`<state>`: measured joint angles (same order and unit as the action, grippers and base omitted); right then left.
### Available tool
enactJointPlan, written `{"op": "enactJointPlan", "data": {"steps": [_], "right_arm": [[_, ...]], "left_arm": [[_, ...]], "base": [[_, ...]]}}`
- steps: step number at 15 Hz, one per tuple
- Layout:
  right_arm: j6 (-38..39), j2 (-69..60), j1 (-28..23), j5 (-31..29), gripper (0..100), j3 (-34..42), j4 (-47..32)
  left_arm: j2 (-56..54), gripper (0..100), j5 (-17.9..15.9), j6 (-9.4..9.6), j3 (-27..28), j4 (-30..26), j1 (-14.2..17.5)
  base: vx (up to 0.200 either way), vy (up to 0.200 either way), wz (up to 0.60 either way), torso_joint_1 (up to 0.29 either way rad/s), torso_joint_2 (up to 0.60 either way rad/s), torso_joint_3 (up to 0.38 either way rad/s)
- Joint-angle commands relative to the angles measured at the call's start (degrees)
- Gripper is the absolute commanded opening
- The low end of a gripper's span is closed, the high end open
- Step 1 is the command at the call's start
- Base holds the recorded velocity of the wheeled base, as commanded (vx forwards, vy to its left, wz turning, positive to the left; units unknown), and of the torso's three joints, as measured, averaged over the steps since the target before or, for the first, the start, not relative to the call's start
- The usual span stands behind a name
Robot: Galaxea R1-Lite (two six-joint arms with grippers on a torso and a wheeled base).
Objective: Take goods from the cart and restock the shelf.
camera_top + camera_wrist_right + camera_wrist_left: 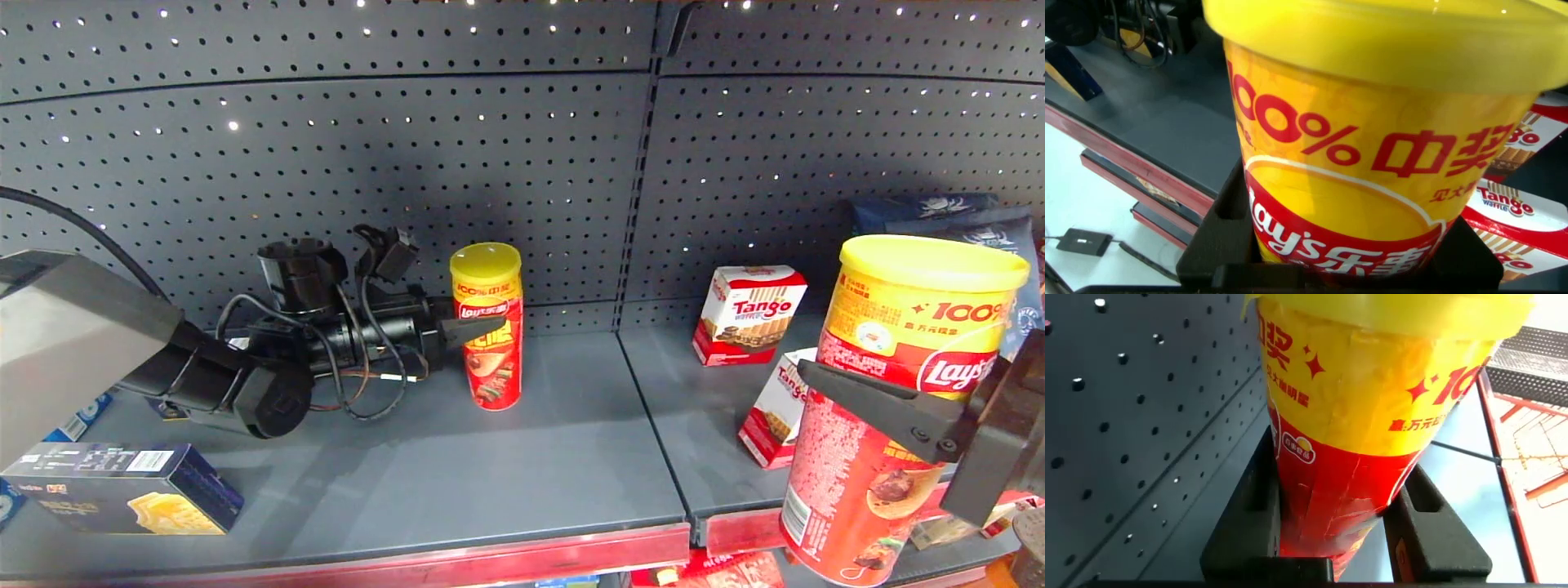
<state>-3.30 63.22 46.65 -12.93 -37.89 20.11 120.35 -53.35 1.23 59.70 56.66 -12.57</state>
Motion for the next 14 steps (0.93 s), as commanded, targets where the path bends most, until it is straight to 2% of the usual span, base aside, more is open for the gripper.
{"op": "enactJointPlan", "data": {"steps": [1, 5, 9, 14], "right_arm": [[0.0, 0.0, 0.0, -0.1, 0, 0.0, 0.0], [0.0, -1.1, -0.1, -0.1, 0, 0.4, -0.1], [-0.1, -1.8, 0.0, -0.1, 0, 1.6, -0.1], [-0.1, -1.9, 0.0, -0.2, 0, 1.7, -0.1]], "left_arm": [[-2.3, 0, -0.1, 0.0, -1.7, -0.1, -0.6], [-8.9, 0, 0.3, 0.26, -9.9, 0.6, -1.4], [-16.8, 0, 2.1, 0.61, -20.3, 1.2, -2.8], [-23.2, 0, 3.6, 0.61, -28.4, 3.0, -4.7]], "base": [[0.0, 0.0, 0.0, 0.0, 0.0, 0.0], [0.0, 0.0, 0.0, 0.0, 0.0, 0.0], [0.0, 0.0, 0.0, 0.0, 0.0, 0.0], [0.0, 0.0, 0.0, 0.0, 0.0, 0.0]]}}
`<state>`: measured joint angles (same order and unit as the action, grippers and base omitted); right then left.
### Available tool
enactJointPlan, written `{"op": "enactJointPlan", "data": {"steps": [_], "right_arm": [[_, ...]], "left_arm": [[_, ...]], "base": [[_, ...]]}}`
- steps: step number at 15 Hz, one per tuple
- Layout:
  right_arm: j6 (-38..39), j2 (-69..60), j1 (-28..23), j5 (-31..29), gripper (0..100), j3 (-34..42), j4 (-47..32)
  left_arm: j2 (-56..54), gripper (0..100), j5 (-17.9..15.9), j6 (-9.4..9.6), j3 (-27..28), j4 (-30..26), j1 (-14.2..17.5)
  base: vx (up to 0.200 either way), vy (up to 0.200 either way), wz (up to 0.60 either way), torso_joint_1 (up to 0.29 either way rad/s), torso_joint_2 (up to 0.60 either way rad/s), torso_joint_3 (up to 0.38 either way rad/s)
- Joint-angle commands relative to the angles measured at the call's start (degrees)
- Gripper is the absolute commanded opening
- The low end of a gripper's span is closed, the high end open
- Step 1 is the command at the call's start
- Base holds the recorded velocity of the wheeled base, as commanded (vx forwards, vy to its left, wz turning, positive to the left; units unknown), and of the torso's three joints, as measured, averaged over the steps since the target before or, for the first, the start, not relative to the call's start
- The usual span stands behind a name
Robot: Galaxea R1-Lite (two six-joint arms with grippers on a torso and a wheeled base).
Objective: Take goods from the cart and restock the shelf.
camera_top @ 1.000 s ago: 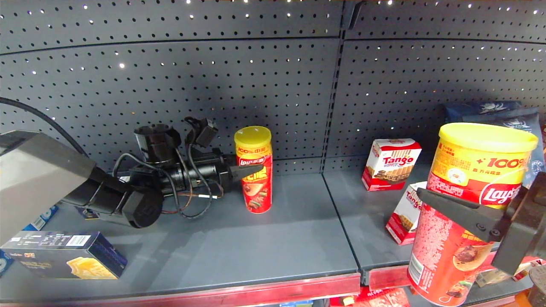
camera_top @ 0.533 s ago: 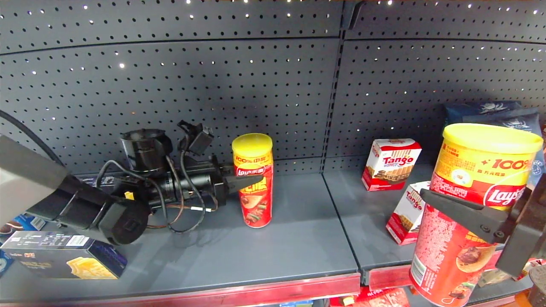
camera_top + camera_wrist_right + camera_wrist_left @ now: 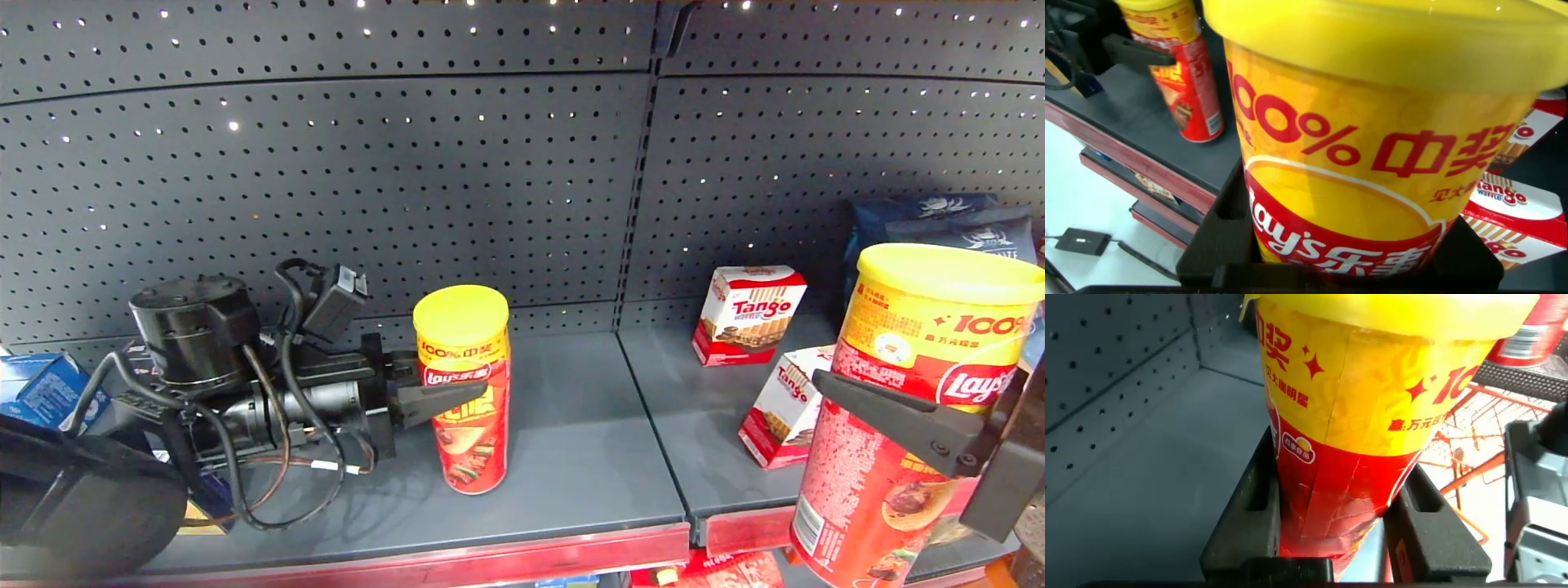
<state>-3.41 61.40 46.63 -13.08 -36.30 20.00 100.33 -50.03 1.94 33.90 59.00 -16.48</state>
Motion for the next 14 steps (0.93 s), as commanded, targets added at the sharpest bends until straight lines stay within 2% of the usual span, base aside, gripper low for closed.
{"op": "enactJointPlan", "data": {"steps": [1, 3, 6, 9, 14], "right_arm": [[0.0, -0.1, 0.0, 0.0, 0, 0.1, 0.0], [0.0, -0.1, 0.0, 0.0, 0, 0.1, 0.0], [0.0, -0.1, 0.0, 0.0, 0, 0.1, 0.1], [0.0, -0.1, 0.0, -0.1, 0, 0.2, 0.1], [0.0, -0.5, 0.0, -0.2, 0, 0.2, 0.0]], "left_arm": [[-3.6, 0, 0.4, -0.09, -3.8, 1.4, -0.8], [-3.8, 0, 2.9, -0.09, -8.2, 5.6, -0.9], [-3.1, 0, 5.0, -0.27, -11.3, 10.1, -1.7], [-2.8, 0, 7.9, -0.53, -12.1, 10.3, -3.3], [-1.2, 0, 8.1, -0.62, -11.5, 10.3, -3.3]], "base": [[0.0, 0.0, 0.0, 0.0, 0.0, 0.0], [0.0, 0.0, 0.0, 0.0, 0.0, 0.0], [0.0, 0.0, 0.0, 0.0, 0.0, 0.0], [0.0, 0.0, 0.0, 0.0, 0.0, 0.0], [0.0, 0.0, 0.0, 0.0, 0.0, 0.0]]}}
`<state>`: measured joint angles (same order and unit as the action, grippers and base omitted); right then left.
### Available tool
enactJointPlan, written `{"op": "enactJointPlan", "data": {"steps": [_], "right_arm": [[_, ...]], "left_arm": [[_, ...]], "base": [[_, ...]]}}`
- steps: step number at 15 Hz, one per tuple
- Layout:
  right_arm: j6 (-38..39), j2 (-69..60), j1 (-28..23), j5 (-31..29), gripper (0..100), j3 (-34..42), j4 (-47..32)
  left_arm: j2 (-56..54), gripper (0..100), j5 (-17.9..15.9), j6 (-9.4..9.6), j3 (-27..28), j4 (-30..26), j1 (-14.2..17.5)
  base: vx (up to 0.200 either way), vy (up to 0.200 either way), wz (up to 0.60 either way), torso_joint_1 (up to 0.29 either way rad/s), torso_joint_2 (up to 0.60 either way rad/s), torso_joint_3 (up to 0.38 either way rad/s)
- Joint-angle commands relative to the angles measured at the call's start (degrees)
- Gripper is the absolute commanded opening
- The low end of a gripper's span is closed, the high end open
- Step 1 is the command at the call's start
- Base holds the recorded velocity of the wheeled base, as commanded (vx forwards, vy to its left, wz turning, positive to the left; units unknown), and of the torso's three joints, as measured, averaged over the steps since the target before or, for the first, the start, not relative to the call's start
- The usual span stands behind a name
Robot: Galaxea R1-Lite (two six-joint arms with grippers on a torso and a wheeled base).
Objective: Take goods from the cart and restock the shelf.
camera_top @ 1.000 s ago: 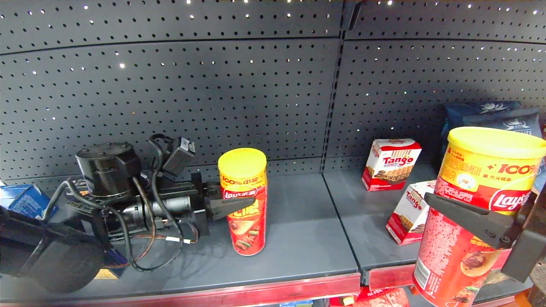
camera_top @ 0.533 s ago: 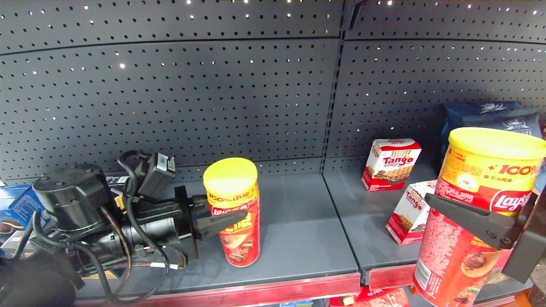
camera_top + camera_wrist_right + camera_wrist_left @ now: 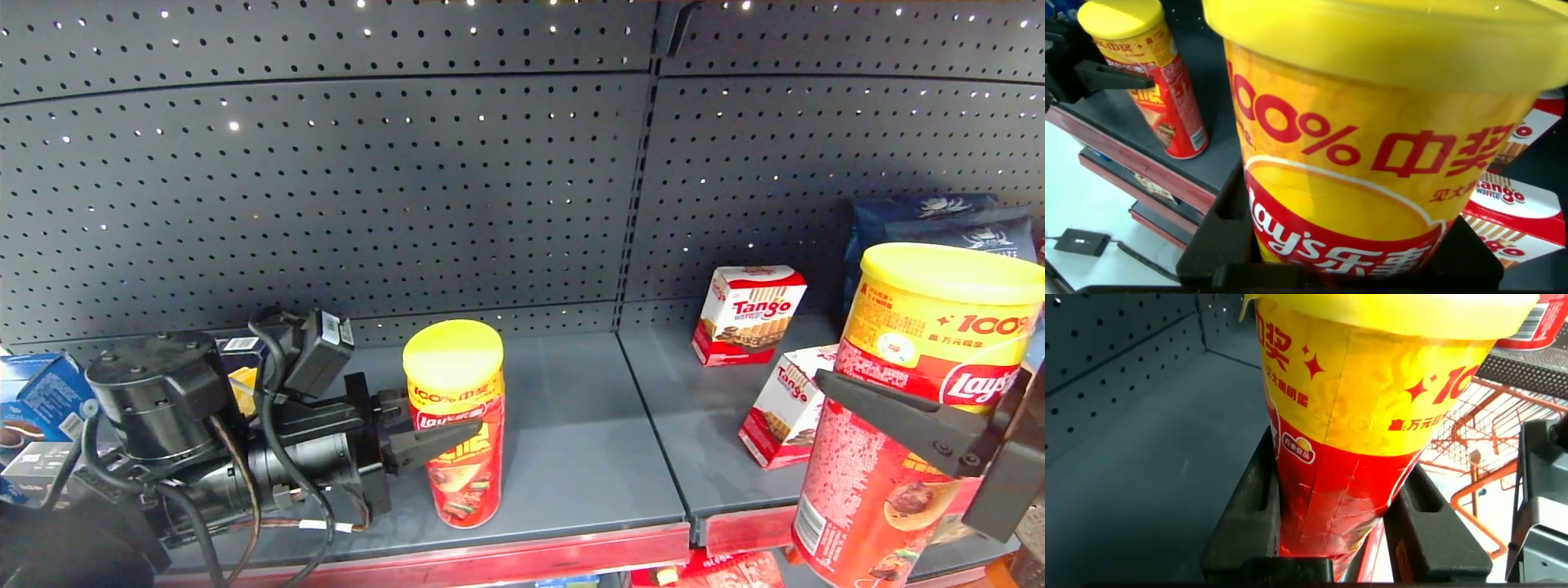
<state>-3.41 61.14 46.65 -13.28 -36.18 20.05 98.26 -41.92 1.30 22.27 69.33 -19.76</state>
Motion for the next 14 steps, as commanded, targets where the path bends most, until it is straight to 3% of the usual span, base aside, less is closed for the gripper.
{"op": "enactJointPlan", "data": {"steps": [1, 9, 10, 14], "right_arm": [[0.0, -0.2, 0.0, 0.0, 0, 0.1, 0.0], [0.0, -0.4, 0.0, 0.0, 0, 0.4, 0.0], [0.0, -0.4, 0.0, 0.0, 0, 0.4, 0.0], [0.0, -0.4, -0.1, 0.1, 0, 0.5, 0.1]], "left_arm": [[1.3, 0, 0.0, 0.1, 0.2, 0.1, 0.0], [4.0, 0, 0.6, 0.1, 0.1, 1.5, 0.2], [4.0, 100, 0.8, 0.1, -0.1, 1.4, 0.2], [3.3, 100, 0.8, 0.45, -1.3, 1.5, 0.1]], "base": [[0.0, 0.0, 0.0, 0.0, 0.0, 0.0], [0.0, 0.0, 0.0, 0.0, 0.0, 0.0], [0.0, 0.0, 0.0, 0.0, 0.0, 0.0], [0.0, 0.0, 0.0, 0.0, 0.0, 0.0]]}}
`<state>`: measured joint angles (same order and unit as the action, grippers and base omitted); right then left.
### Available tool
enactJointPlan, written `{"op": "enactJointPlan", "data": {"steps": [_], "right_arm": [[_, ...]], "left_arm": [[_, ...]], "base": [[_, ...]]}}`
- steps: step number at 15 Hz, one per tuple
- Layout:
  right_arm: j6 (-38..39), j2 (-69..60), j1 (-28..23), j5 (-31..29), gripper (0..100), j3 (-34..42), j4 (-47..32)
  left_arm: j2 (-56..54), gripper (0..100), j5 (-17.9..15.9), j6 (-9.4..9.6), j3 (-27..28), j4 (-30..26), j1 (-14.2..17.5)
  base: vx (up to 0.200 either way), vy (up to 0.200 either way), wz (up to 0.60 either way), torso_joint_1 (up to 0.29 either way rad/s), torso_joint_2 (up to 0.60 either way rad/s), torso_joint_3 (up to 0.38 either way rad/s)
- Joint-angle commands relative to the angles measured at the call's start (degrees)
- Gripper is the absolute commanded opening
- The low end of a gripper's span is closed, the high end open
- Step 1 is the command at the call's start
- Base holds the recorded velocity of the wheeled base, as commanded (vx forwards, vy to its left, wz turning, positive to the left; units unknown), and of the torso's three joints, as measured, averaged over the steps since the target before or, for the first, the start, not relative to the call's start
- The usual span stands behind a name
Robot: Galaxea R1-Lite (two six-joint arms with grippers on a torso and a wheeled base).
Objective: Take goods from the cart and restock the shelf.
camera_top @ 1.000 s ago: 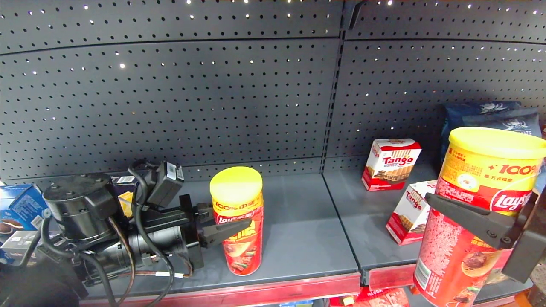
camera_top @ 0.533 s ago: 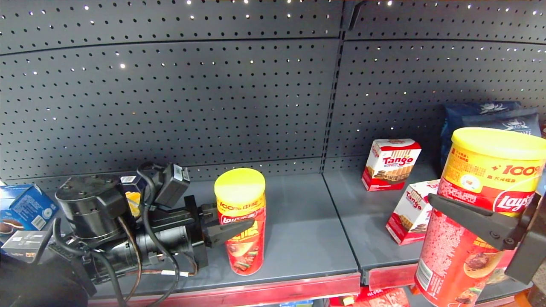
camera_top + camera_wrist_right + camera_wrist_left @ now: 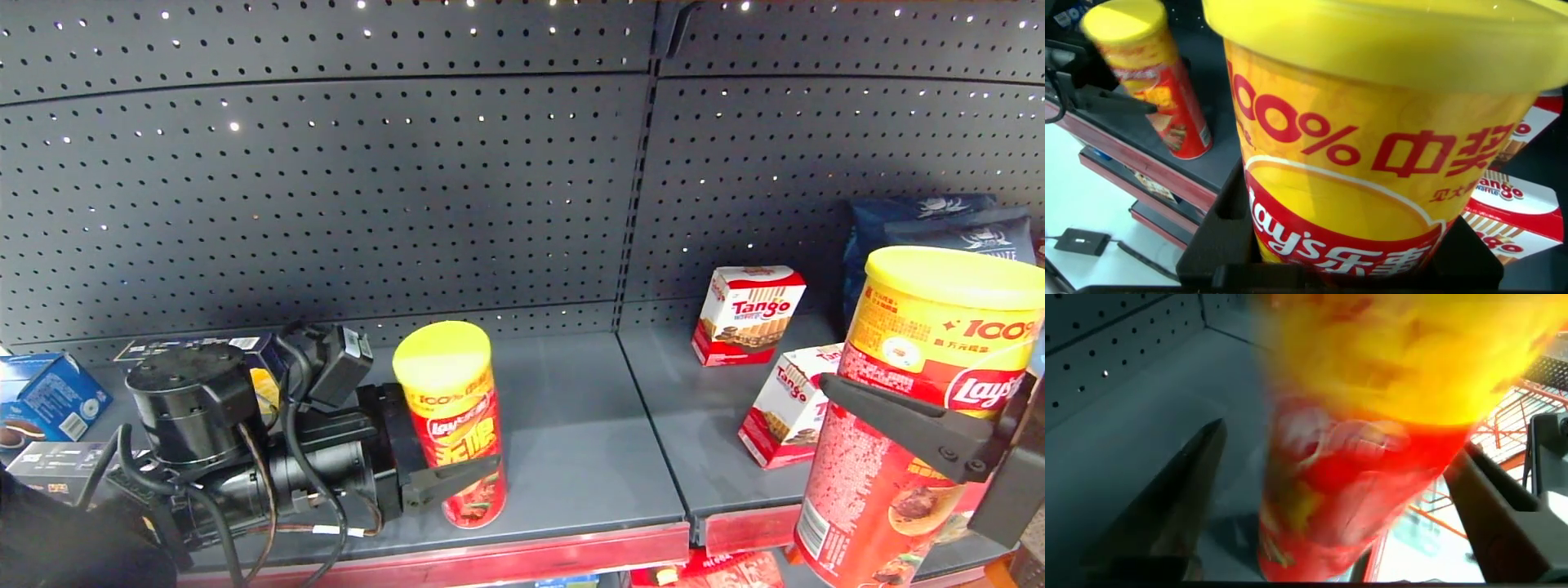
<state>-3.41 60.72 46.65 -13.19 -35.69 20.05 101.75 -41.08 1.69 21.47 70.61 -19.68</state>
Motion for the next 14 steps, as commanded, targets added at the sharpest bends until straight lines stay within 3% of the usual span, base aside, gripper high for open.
{"op": "enactJointPlan", "data": {"steps": [1, 7, 9, 14], "right_arm": [[0.0, 0.0, -0.1, 0.0, 0, 0.0, 0.1], [0.1, -0.5, -0.1, 0.0, 0, 0.6, 0.1], [0.1, -1.2, -0.8, 0.0, 0, 1.2, 0.0], [0.1, -1.5, -0.9, 0.1, 0, 1.7, 0.0]], "left_arm": [[-0.3, 100, -0.1, 0.06, -0.8, 0.2, 0.0], [-2.3, 100, -0.1, 0.33, -2.7, 0.2, 1.1], [-2.2, 100, 0.0, 2.35, -2.6, 0.1, 2.9], [-2.0, 100, 0.7, 2.44, -3.5, 0.1, 3.9]], "base": [[0.0, 0.0, 0.0, 0.0, 0.0, 0.0], [0.0, 0.0, 0.0, 0.0, 0.0, 0.0], [0.0, 0.0, 0.0, 0.0, 0.0, 0.0], [0.0, 0.0, 0.0, 0.0, 0.0, 0.0]]}}
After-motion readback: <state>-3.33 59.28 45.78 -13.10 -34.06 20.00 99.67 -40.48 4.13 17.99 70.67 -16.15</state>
